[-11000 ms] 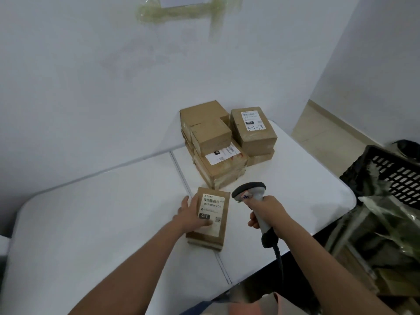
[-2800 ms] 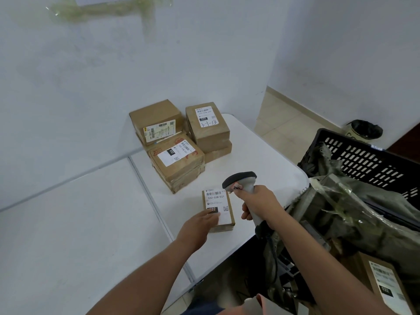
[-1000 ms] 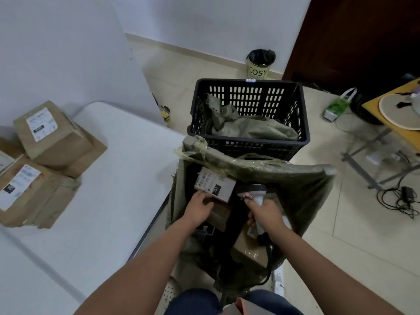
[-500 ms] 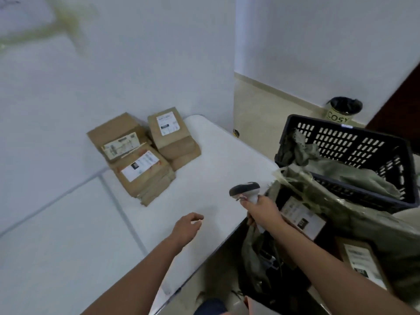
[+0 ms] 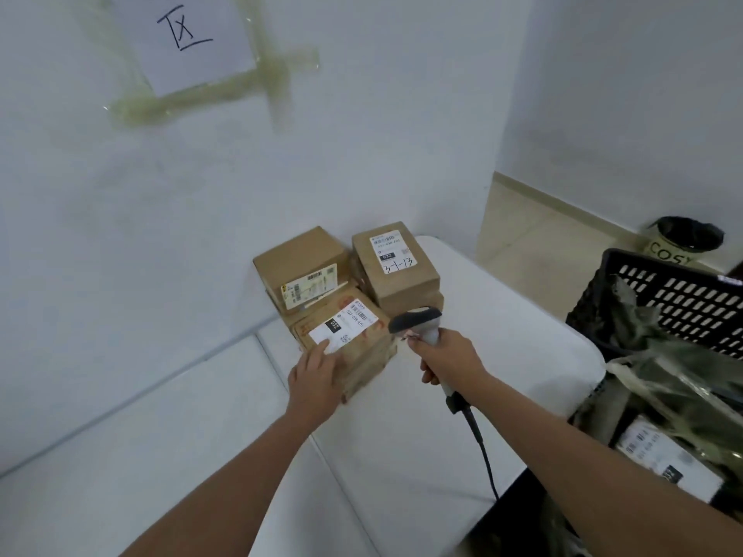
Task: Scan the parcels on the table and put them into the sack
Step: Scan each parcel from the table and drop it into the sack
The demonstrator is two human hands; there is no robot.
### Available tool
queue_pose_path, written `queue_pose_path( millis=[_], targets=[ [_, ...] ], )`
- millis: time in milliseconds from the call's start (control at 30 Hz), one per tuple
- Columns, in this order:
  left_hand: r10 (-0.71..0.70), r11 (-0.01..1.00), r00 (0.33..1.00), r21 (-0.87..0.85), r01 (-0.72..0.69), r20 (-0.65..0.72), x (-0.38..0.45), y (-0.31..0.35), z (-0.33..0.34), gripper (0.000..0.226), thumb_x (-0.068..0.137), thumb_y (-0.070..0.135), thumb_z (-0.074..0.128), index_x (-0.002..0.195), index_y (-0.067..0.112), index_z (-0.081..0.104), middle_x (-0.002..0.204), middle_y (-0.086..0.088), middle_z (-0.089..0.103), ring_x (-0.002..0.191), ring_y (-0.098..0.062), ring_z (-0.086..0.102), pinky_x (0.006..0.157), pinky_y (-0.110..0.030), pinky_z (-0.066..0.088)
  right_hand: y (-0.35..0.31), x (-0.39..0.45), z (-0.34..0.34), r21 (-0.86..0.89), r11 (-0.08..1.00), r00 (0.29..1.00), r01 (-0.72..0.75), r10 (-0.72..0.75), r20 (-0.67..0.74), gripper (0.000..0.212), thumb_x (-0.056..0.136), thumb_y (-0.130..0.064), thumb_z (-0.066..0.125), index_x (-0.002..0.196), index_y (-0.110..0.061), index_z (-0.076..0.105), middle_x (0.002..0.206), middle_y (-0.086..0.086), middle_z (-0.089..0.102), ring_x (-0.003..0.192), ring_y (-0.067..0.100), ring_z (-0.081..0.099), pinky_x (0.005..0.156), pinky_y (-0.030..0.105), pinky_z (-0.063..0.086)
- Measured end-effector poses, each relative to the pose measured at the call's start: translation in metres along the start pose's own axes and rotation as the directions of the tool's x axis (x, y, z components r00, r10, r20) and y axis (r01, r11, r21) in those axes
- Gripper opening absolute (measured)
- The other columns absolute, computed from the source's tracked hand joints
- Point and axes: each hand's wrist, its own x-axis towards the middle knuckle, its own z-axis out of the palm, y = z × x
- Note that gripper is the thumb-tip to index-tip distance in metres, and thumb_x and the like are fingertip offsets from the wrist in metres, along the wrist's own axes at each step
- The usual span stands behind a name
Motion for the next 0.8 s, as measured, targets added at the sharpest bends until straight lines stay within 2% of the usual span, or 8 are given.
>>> queue_pose_path(
  millis=[100,200,267,433,567,633,700,800],
  targets=[
    [-0.007,0.999,0.99,0.04,0.001,0.138,0.031,-0.01,-0.008,0.052,0.1,0.042,0.046,0.149,0.029,0.034,0.164,0.001,0.011,0.15,-0.027,0.012,0.118,-0.05,0.015,-0.013,0.01,0.01,-0.013,1.0,1.0,-0.008,0.007,-0.003,0.033,0.091,-0.042,0.062,0.082,-0.011,0.061,0.067,0.004,0.068,0.051,0.013,0.066,0.057,0.025,0.055],
    [-0.033,0.999,0.979,0.023,0.029,0.201,0.062,-0.017,-0.015,0.046,0.103,0.032,0.038,0.148,0.027,0.033,0.162,-0.002,0.017,0.148,-0.028,0.017,0.118,-0.054,0.02,-0.02,0.017,0.015,-0.006,1.0,0.999,-0.025,0.025,-0.024,0.034,0.091,-0.045,0.062,0.08,-0.013,0.06,0.066,0.003,0.067,0.049,0.011,0.065,0.054,0.022,0.053],
    [-0.045,0.999,0.978,0.031,0.04,0.205,0.08,-0.022,-0.02,0.05,0.101,0.029,0.043,0.149,0.027,0.031,0.161,-0.004,0.018,0.147,-0.029,0.018,0.117,-0.051,0.021,-0.021,0.018,0.017,-0.006,0.999,0.999,-0.038,0.038,-0.031,0.035,0.091,-0.047,0.062,0.08,-0.013,0.06,0.065,0.002,0.067,0.049,0.011,0.065,0.054,0.022,0.053],
    [-0.021,0.998,0.962,0.06,0.005,0.273,0.104,-0.037,-0.022,0.076,0.092,0.059,0.053,0.154,0.035,0.019,0.164,-0.012,-0.002,0.15,-0.033,0.006,0.117,-0.054,0.02,-0.013,0.02,0.019,-0.029,0.994,0.994,-0.104,0.102,-0.038,0.037,0.092,-0.045,0.06,0.085,-0.01,0.061,0.067,0.002,0.066,0.05,0.011,0.064,0.052,0.019,0.049],
    [-0.02,0.987,0.966,0.162,-0.023,0.259,0.09,-0.034,-0.024,0.084,0.082,0.073,0.054,0.152,0.043,0.019,0.149,-0.016,0.025,0.138,-0.034,0.025,0.11,-0.048,0.031,-0.002,0.018,0.02,-0.044,0.985,0.985,-0.165,0.162,-0.055,0.038,0.092,-0.045,0.06,0.082,-0.008,0.062,0.063,0.002,0.066,0.044,0.007,0.062,0.049,0.018,0.048],
    [0.001,0.974,0.963,0.218,-0.062,0.269,0.076,-0.029,-0.023,0.087,0.081,0.076,0.053,0.152,0.045,0.013,0.145,-0.017,0.029,0.134,-0.035,0.031,0.107,-0.046,0.034,0.004,0.015,0.02,-0.033,0.985,0.984,-0.169,0.167,-0.059,0.039,0.092,-0.044,0.061,0.084,-0.006,0.063,0.064,0.003,0.067,0.045,0.008,0.062,0.049,0.019,0.048],
    [0.026,0.983,0.945,0.162,-0.082,0.325,0.058,-0.026,-0.018,0.092,0.08,0.073,0.056,0.152,0.048,0.004,0.143,-0.02,0.03,0.131,-0.038,0.037,0.107,-0.047,0.037,0.008,0.01,0.02,-0.028,0.985,0.984,-0.169,0.167,-0.063,0.039,0.092,-0.043,0.061,0.087,-0.005,0.065,0.066,0.005,0.069,0.047,0.01,0.064,0.05,0.02,0.049],
    [0.064,0.996,0.908,-0.083,-0.032,0.414,0.023,-0.018,-0.005,0.097,0.08,0.065,0.065,0.148,0.055,-0.003,0.132,-0.016,0.037,0.12,-0.036,0.051,0.102,-0.043,0.046,0.011,0.002,0.023,-0.035,0.986,0.986,-0.161,0.16,-0.047,0.039,0.09,-0.045,0.063,0.084,-0.006,0.064,0.067,0.006,0.069,0.049,0.012,0.065,0.052,0.022,0.052]
  ],
)
